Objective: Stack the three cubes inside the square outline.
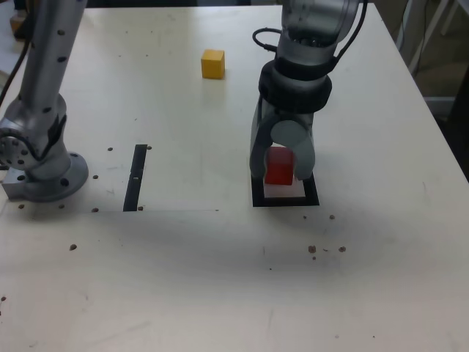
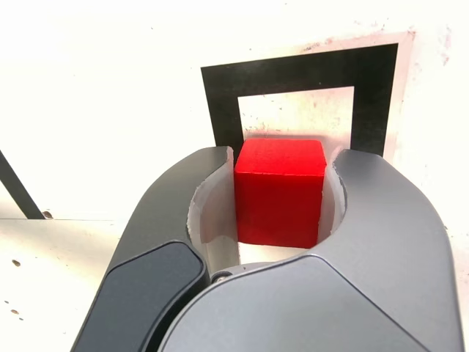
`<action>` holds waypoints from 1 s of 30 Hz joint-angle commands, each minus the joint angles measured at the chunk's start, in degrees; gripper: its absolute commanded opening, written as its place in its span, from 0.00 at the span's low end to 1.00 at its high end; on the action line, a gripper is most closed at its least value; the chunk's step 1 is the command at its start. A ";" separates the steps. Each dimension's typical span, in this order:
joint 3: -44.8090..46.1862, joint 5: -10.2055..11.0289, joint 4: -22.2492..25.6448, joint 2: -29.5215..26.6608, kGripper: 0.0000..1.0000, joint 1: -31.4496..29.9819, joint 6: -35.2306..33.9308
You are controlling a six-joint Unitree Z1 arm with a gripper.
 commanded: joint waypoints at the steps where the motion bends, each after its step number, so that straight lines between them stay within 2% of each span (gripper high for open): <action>1: 0.11 -0.19 -0.14 0.23 0.39 0.11 0.17; 6: 0.14 -0.17 -0.44 1.08 0.50 0.51 0.80; 16: 0.55 -0.46 -1.73 2.37 0.60 1.43 2.21; 18: 0.70 -0.51 -1.74 2.07 0.66 1.43 2.24; 22: 1.43 -0.43 -1.72 0.02 0.89 1.43 1.94; 24: 1.81 -0.16 -1.59 -1.53 0.98 1.43 1.73; 30: 1.25 2.53 -0.36 -5.32 0.99 1.43 2.20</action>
